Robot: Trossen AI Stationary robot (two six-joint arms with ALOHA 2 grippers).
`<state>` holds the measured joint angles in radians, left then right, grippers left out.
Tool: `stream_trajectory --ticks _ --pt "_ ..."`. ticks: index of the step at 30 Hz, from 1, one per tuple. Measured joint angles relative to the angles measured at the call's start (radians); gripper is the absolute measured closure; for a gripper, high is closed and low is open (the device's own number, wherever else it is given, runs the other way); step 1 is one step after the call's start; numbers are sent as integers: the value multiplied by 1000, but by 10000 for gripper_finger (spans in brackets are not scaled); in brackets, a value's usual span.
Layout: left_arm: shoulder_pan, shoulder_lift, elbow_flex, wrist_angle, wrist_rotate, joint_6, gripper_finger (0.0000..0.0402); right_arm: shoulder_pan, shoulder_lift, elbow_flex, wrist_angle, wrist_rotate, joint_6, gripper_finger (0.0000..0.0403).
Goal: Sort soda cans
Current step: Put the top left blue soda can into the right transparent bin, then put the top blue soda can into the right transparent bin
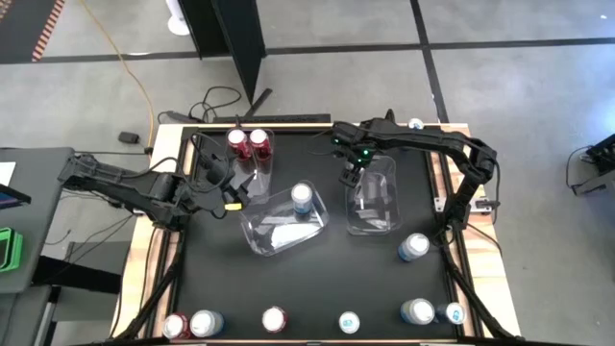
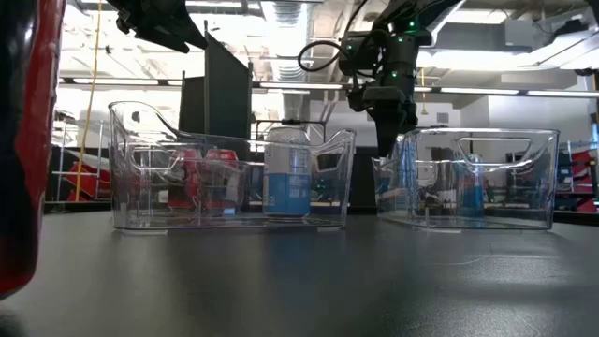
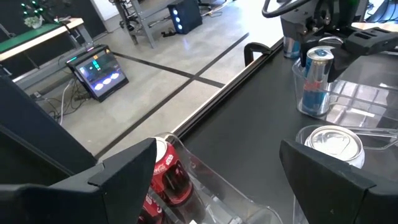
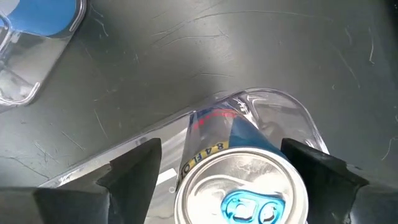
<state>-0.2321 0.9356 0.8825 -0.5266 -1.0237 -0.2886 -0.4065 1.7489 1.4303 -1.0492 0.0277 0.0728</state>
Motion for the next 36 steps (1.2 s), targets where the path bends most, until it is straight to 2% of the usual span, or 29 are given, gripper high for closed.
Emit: stream_trajectory --ticks 17,21,27,32,36 --pt "0 0 0 -5 0 -3 66 -7 -3 107 -83 24 -4 56" --pt "0 0 0 -6 0 -4 66 -36 -44 122 -95 33 -3 56" --pt "0 0 0 -8 0 -3 66 -131 -127 122 -124 108 62 56" --pt "0 0 0 -8 0 -4 66 -259 -183 98 -132 122 137 56" --pt "0 0 0 -8 0 -4 66 -375 -193 68 -176 203 193 59"
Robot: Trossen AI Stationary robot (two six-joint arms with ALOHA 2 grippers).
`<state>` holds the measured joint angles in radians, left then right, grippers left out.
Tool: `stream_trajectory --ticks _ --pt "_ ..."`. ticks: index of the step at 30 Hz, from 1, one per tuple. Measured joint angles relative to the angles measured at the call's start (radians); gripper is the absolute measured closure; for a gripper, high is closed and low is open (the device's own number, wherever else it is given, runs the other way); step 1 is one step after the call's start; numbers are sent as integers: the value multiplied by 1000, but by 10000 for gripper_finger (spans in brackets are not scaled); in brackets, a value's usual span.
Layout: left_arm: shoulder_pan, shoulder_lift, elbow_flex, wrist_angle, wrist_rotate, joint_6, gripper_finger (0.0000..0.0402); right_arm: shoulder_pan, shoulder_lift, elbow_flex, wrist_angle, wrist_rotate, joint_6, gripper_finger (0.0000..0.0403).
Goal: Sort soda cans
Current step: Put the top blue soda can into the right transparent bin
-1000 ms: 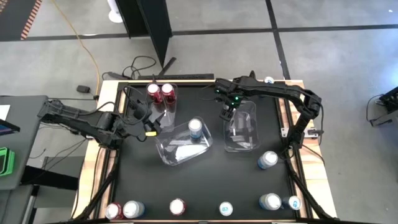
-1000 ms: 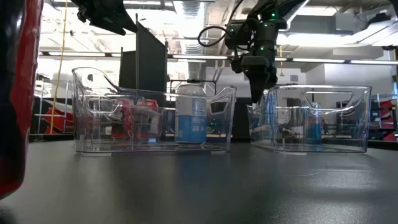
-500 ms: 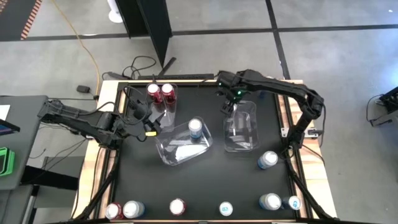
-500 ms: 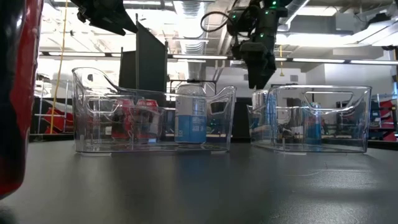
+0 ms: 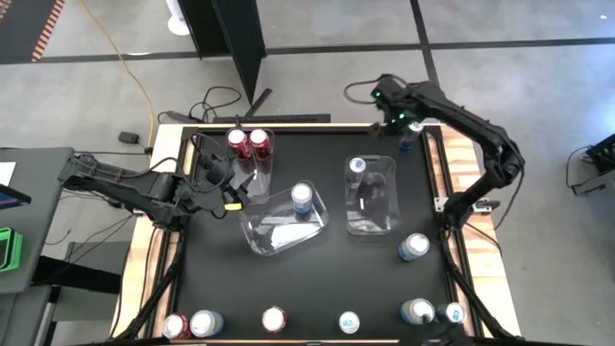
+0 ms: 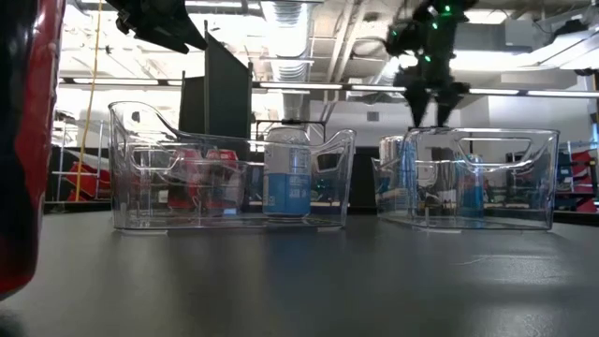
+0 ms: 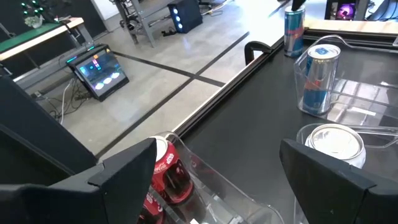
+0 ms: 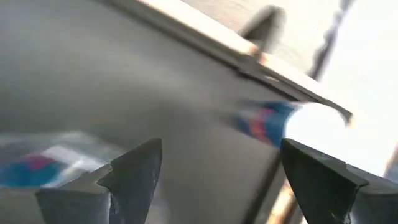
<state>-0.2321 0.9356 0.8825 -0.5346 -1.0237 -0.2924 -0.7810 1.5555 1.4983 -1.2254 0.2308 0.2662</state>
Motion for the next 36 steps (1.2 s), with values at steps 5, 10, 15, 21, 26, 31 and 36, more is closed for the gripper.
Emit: stream_trajectory --ticks 5,10,15,21,26,31,36 --pt "0 0 0 0 0 0 66 -131 1 -15 1 34 49 66" --pt "0 0 0 1 0 2 66 -223 3 -37 56 34 52 69" --pt "0 0 0 1 0 3 66 -291 3 -65 68 31 43 69" --pt "0 0 0 2 0 3 66 -284 4 -65 75 17 48 69" --pt "0 0 0 2 0 3 66 -283 4 -64 72 18 57 69" --pt "0 0 0 2 0 3 66 -280 16 -63 62 15 82 69" --pt "0 0 0 2 0 2 66 -281 70 -64 43 14 84 69"
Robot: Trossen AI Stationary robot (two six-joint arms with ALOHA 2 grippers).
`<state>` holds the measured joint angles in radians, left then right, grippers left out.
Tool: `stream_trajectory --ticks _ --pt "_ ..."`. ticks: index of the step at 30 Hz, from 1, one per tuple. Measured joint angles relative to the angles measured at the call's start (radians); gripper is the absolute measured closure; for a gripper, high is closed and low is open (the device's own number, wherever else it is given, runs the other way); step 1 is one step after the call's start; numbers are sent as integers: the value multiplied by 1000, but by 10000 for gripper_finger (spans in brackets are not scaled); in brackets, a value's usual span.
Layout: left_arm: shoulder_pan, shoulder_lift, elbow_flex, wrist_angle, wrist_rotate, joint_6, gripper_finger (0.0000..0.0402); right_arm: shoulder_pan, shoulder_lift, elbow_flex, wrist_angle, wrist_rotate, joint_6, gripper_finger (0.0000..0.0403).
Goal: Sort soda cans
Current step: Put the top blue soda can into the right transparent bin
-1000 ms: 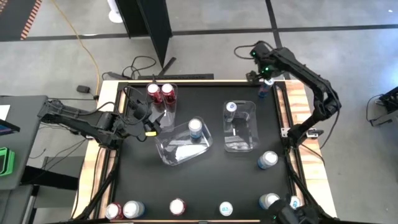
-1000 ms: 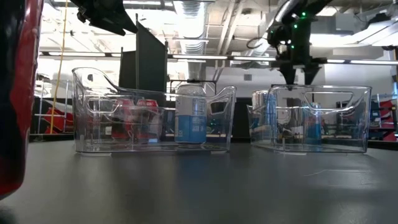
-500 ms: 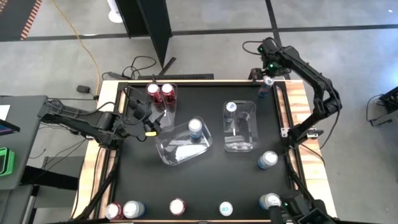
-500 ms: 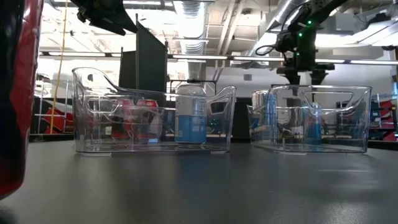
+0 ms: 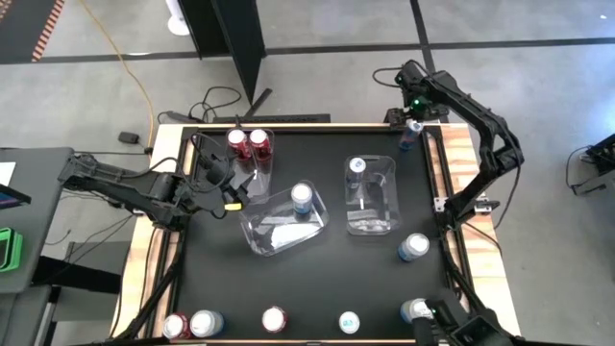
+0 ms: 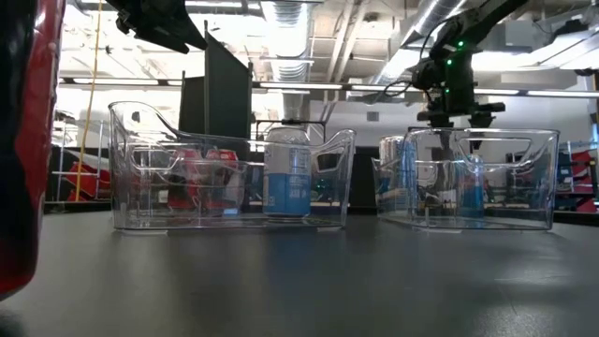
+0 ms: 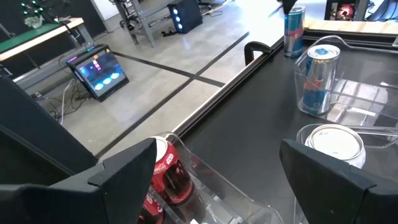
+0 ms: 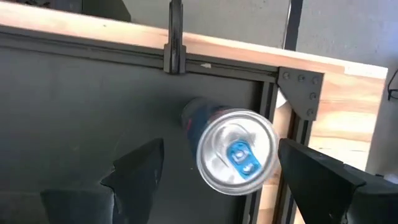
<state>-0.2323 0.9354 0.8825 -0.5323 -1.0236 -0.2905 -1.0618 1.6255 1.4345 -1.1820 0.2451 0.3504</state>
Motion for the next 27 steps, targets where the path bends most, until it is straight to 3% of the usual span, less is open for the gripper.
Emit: stream_trajectory --ticks 11,27 --pt "0 0 0 -1 0 1 66 -7 81 4 -13 27 -3 69" --pt "0 0 0 -3 0 2 66 30 89 3 -13 29 -3 69"
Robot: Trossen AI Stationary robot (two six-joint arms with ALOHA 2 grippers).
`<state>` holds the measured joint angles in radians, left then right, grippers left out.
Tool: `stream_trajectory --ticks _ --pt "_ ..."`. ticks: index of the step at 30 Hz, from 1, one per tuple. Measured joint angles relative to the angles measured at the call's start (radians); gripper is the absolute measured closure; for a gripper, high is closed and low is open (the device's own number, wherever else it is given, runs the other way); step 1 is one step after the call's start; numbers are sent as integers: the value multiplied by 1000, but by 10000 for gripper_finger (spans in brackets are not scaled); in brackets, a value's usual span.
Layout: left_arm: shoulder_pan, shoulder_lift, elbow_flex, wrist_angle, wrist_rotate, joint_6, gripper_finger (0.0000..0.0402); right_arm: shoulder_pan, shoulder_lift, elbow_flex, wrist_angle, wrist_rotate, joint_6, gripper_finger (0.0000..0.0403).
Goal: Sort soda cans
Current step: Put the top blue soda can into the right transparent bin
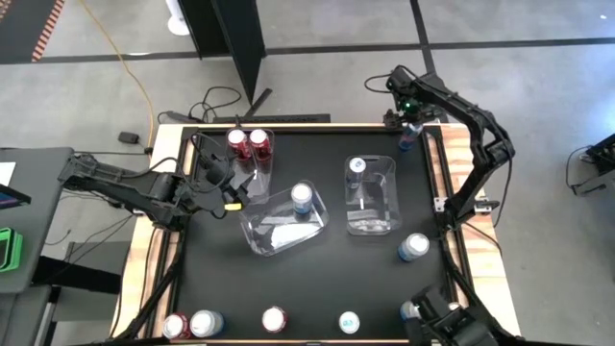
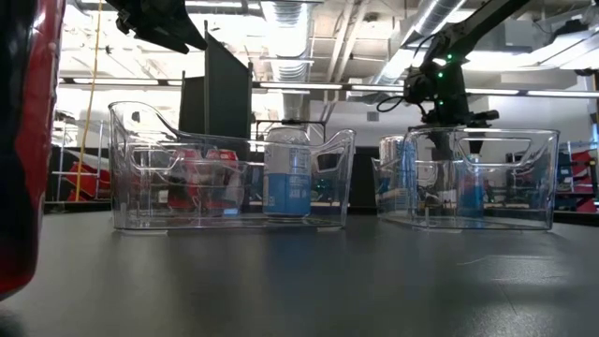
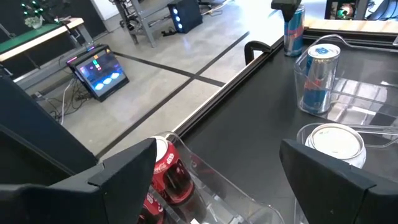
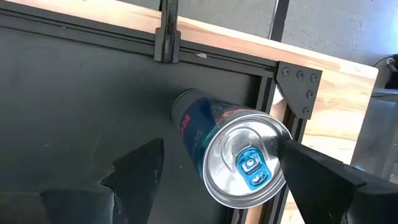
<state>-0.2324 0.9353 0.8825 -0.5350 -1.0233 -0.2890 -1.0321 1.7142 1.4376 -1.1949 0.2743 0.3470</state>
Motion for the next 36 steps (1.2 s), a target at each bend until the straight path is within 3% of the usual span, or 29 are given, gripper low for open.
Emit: stream_trajectory --ticks 20,36 --pt "0 0 0 -1 0 0 66 5 -81 14 -38 10 37 69" --pt "0 0 0 -5 0 -1 66 -10 -43 12 -49 70 91 69"
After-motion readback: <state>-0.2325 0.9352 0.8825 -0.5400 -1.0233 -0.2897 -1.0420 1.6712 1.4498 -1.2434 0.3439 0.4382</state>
